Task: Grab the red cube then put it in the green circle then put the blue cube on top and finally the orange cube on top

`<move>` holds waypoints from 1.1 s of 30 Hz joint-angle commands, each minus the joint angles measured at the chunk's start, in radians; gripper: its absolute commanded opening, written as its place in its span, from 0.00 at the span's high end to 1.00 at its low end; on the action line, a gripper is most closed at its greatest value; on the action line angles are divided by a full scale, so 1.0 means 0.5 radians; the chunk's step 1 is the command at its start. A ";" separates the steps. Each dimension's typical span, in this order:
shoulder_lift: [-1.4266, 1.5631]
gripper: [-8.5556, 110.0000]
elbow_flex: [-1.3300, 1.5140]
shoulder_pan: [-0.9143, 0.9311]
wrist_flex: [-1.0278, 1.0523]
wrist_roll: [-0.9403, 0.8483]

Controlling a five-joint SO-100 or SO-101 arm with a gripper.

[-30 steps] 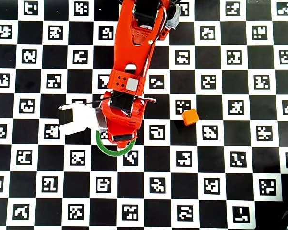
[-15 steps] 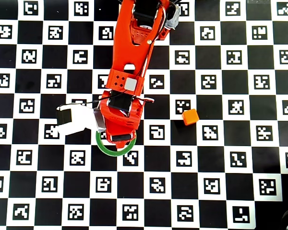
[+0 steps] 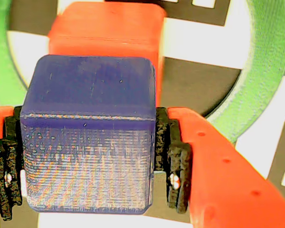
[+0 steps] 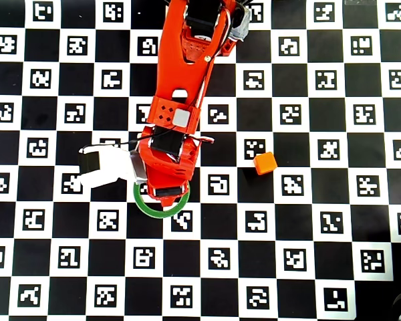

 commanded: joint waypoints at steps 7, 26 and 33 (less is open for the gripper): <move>0.040 0.85 0.003 0.031 -0.043 -0.021; 0.239 0.58 -0.242 0.067 0.304 0.049; 0.531 0.58 -0.620 -0.083 0.813 0.325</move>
